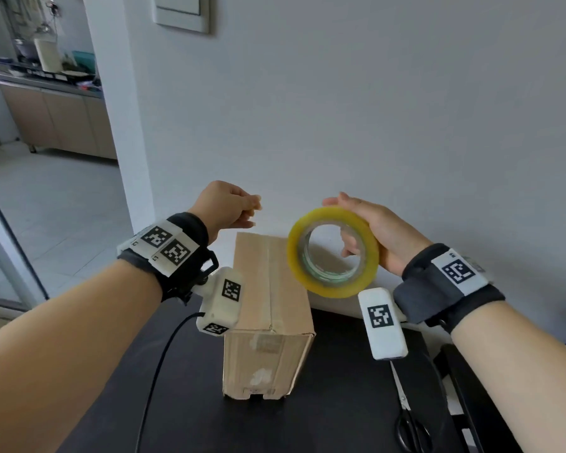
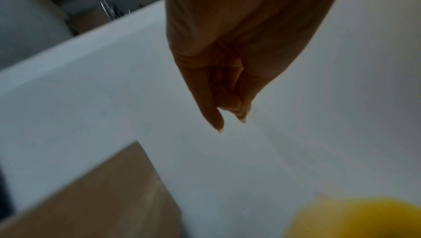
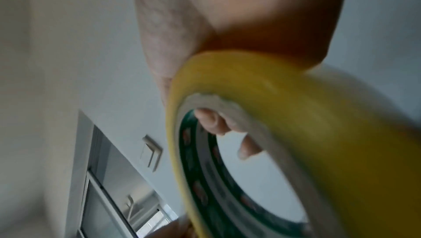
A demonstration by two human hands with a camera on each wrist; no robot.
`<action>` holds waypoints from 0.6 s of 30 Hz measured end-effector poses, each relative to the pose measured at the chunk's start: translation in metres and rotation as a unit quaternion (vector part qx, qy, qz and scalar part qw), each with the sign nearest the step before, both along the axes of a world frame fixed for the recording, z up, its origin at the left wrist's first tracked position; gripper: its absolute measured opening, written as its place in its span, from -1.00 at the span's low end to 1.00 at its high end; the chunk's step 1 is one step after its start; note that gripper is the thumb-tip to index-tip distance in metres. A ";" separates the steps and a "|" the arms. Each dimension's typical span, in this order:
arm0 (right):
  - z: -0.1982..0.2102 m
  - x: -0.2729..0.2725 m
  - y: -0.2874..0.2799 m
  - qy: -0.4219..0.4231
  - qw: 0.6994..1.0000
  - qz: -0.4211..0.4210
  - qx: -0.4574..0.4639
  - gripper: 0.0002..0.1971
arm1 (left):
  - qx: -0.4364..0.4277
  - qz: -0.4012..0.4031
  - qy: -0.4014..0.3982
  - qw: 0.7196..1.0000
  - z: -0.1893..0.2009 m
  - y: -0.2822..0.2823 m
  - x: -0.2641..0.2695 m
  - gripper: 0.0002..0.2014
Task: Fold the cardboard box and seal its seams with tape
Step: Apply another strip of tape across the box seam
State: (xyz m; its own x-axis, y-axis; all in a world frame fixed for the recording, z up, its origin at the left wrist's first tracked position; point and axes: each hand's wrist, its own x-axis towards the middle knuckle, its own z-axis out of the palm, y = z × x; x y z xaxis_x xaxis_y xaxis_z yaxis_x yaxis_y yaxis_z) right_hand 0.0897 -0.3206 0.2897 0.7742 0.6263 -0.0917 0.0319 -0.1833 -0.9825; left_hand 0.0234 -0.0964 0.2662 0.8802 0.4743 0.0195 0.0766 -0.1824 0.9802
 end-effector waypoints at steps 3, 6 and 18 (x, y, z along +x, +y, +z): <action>-0.001 0.006 -0.015 -0.060 0.995 0.011 -0.074 -0.63 | -0.023 0.019 0.032 0.999 -0.012 0.018 -0.021 -0.84; -0.004 0.007 -0.018 -0.138 0.978 0.022 -0.152 -0.68 | -0.051 0.021 0.056 0.997 -0.029 0.022 -0.039 -0.84; -0.024 -0.001 -0.018 -0.239 0.940 0.071 -0.234 -0.75 | -0.042 0.093 0.107 0.989 -0.068 0.021 -0.087 -0.75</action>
